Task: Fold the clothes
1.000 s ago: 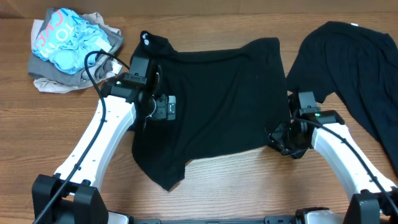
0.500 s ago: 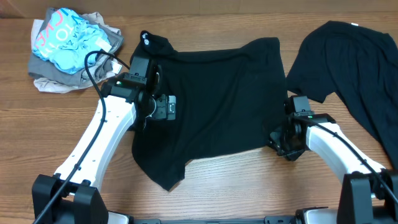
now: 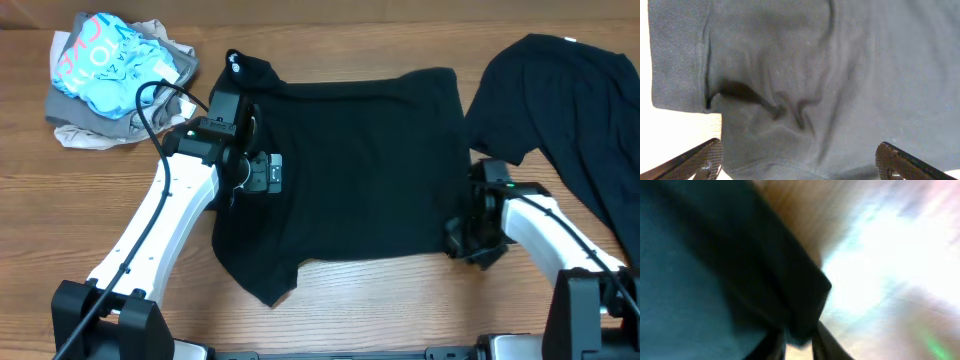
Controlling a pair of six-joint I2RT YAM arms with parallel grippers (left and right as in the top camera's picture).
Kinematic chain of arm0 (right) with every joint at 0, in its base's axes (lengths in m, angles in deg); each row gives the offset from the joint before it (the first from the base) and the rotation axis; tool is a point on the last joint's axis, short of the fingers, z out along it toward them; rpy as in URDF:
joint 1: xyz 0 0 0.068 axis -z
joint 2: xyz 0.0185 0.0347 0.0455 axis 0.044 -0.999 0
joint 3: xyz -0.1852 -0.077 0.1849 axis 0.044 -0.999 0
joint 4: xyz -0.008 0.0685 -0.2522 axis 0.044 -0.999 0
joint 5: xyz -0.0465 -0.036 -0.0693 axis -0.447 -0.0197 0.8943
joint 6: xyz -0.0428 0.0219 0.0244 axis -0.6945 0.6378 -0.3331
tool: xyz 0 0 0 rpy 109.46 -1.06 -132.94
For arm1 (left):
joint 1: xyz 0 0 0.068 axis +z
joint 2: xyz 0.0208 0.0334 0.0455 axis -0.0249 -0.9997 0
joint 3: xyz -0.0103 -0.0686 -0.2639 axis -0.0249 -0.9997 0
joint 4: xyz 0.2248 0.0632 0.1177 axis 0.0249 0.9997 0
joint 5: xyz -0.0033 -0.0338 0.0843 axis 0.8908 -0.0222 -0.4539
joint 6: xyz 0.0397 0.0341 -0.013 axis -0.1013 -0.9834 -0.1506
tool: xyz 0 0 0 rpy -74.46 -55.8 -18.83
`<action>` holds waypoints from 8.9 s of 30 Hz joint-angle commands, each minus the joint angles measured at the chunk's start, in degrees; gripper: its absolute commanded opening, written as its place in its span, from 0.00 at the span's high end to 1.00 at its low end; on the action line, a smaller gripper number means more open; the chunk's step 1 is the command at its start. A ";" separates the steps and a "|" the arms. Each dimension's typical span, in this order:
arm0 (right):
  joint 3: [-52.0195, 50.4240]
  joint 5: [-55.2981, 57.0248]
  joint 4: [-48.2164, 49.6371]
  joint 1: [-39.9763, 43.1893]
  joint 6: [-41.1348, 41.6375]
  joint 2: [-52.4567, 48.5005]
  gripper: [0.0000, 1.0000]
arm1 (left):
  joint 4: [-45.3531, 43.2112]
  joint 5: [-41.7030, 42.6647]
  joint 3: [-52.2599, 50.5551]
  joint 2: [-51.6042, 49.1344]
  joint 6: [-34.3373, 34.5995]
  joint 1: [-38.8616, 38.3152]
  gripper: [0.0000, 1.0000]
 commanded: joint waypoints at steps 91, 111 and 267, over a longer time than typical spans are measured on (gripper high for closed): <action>13.97 -14.69 -8.92 11.56 -35.91 -0.37 0.30 | 5.66 -8.00 -24.35 1.84 25.00 -31.06 0.96; 11.76 -13.33 -13.46 10.38 -29.27 6.40 0.42 | 18.73 -12.90 -1.70 3.04 10.71 -14.58 0.96; 7.28 -8.24 23.87 4.79 -27.93 -2.16 0.31 | -3.65 -13.81 6.45 -13.77 -10.73 -1.53 0.96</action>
